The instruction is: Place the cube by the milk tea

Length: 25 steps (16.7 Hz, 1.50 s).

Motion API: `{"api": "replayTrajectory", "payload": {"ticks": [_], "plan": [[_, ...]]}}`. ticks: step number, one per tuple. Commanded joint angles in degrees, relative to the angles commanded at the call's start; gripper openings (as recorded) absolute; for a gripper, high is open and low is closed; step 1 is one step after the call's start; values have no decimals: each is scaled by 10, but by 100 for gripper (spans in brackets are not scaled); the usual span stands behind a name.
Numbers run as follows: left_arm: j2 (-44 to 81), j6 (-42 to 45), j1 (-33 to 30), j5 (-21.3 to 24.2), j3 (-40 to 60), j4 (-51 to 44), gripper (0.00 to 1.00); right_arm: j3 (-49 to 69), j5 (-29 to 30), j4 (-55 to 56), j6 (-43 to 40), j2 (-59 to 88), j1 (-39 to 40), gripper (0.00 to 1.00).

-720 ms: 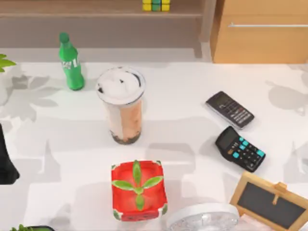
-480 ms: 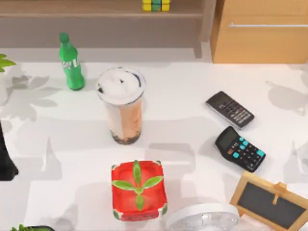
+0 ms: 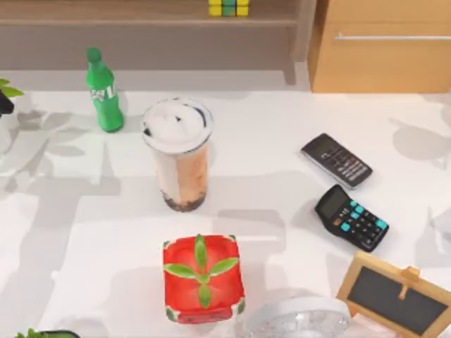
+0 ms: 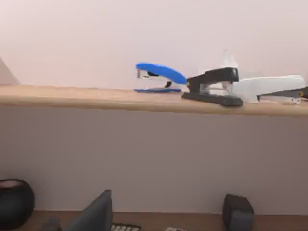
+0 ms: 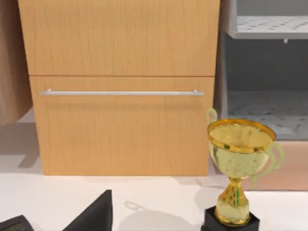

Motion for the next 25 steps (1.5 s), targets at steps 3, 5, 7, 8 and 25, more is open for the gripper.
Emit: {"api": "replayTrajectory", "payload": {"ticks": [3,5,7,8,25], "plan": [[209,2,-57,-45,120,99,100,0,0,0,0,0,0,100],[366,4,-97,-79,199,157,100,0,0,0,0,0,0,100],[518,6,-135,-118,271,204,100,0,0,0,0,0,0,100],[586,7,-154,-138,304,224,100,0,0,0,0,0,0,100],[951,9,-267,-290,493,296,100,0,0,0,0,0,0,100]]}}
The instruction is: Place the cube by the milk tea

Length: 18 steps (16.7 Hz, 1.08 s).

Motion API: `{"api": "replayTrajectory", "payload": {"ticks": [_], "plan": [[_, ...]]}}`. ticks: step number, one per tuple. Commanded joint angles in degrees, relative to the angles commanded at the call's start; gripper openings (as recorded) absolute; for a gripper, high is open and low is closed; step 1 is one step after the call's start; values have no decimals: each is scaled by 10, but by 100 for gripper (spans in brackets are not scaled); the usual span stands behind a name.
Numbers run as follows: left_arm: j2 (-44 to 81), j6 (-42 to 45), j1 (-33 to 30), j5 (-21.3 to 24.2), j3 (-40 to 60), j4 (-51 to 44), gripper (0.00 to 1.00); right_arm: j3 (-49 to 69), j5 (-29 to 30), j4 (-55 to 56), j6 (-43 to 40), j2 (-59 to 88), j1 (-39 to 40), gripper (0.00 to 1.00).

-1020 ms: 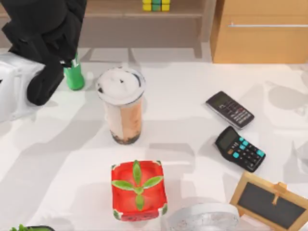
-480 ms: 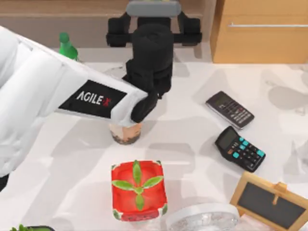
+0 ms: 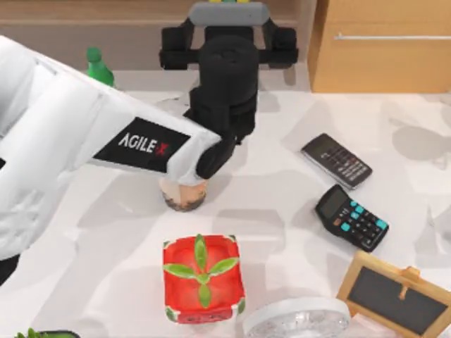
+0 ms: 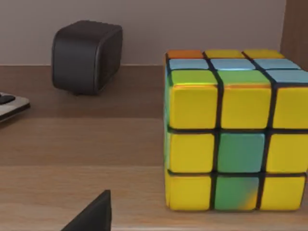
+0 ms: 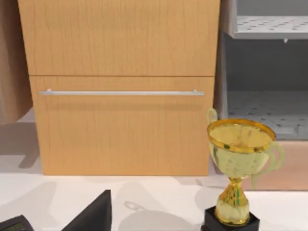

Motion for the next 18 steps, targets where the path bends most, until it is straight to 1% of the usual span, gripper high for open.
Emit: {"api": "replayTrajectory", "payload": {"ticks": [3,7,12,17,18], "plan": [[8,-2,5,7,40,-31,100,0,0,0,0,0,0,100],[21,-3,20,24,71,-47,100,0,0,0,0,0,0,100],[80,-1,38,39,149,-65,100,0,0,0,0,0,0,100],[87,-1,39,40,156,-67,100,0,0,0,0,0,0,100],[87,-1,39,40,156,-67,92,0,0,0,0,0,0,100]]}}
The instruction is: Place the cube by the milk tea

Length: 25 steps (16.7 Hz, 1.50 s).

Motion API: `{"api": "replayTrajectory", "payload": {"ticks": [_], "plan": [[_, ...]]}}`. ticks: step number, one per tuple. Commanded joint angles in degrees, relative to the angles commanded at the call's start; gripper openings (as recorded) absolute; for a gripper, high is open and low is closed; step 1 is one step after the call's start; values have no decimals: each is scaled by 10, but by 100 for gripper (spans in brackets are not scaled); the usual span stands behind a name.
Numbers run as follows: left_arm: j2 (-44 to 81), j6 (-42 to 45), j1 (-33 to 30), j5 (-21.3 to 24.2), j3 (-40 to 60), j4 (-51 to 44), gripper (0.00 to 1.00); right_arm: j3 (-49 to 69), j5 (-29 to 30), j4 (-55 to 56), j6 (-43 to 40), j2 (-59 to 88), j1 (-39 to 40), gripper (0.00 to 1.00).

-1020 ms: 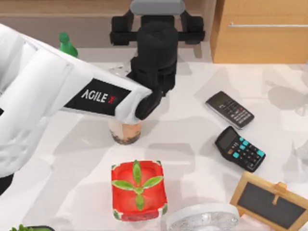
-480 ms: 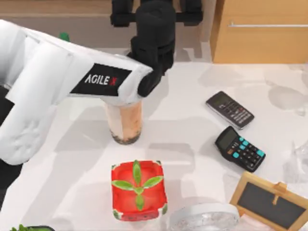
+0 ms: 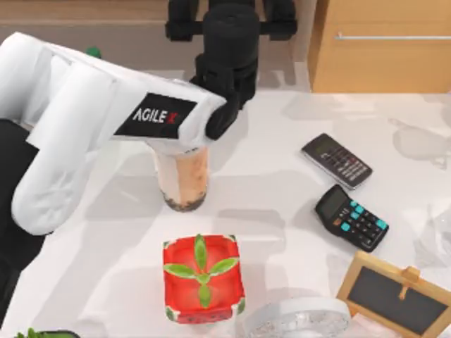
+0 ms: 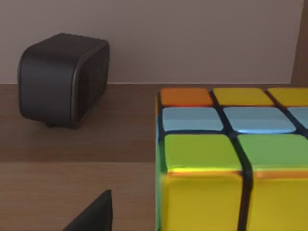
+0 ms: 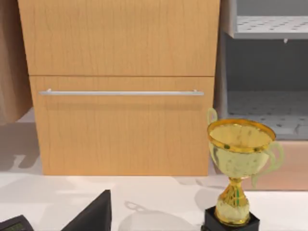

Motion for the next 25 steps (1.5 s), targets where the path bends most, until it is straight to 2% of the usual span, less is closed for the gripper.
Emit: {"api": "replayTrajectory", "payload": {"ticks": [12,21,25], "plan": [[0,0,0,0,0,0,2,0,0,0,0,0,0,100],[-1,1,-2,0,0,0,0,0,0,0,0,0,0,100],[-9,-2,-2,-18,10,-14,0,0,0,0,0,0,0,100]]}}
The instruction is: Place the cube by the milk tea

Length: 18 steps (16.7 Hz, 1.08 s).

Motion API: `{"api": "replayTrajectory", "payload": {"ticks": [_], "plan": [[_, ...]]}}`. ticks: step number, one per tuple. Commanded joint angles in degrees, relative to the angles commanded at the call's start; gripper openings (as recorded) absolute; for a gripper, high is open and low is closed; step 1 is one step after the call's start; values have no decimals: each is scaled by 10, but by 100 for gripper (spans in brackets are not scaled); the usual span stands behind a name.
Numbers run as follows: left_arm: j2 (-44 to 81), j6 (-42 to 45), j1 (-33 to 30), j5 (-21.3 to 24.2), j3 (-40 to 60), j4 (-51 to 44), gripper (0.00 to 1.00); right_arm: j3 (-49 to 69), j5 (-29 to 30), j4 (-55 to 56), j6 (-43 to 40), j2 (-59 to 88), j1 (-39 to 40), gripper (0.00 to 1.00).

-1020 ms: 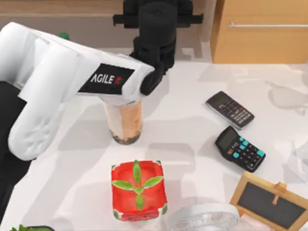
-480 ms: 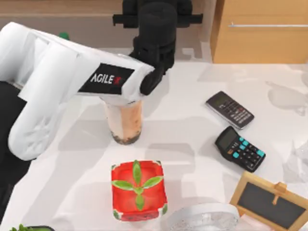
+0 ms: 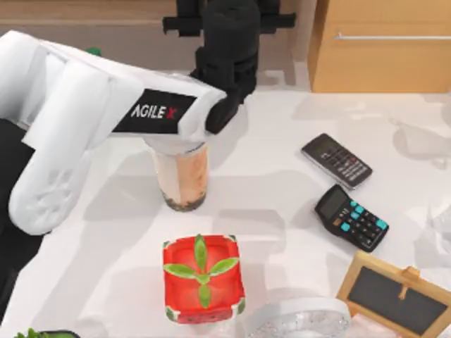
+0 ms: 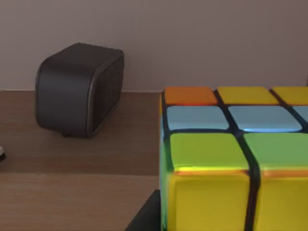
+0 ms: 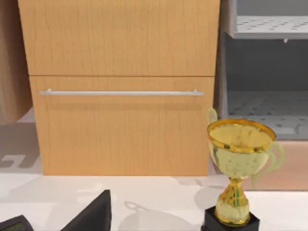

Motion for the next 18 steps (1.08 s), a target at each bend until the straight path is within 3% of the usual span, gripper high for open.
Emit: {"api": "replayTrajectory", "payload": {"ticks": [12,18], "plan": [[-6,14,0,19,-2,-16,0,0,0,0,0,0,0,100],[-96,61,2,56,7,-194,0,0,0,0,0,0,0,100]]}}
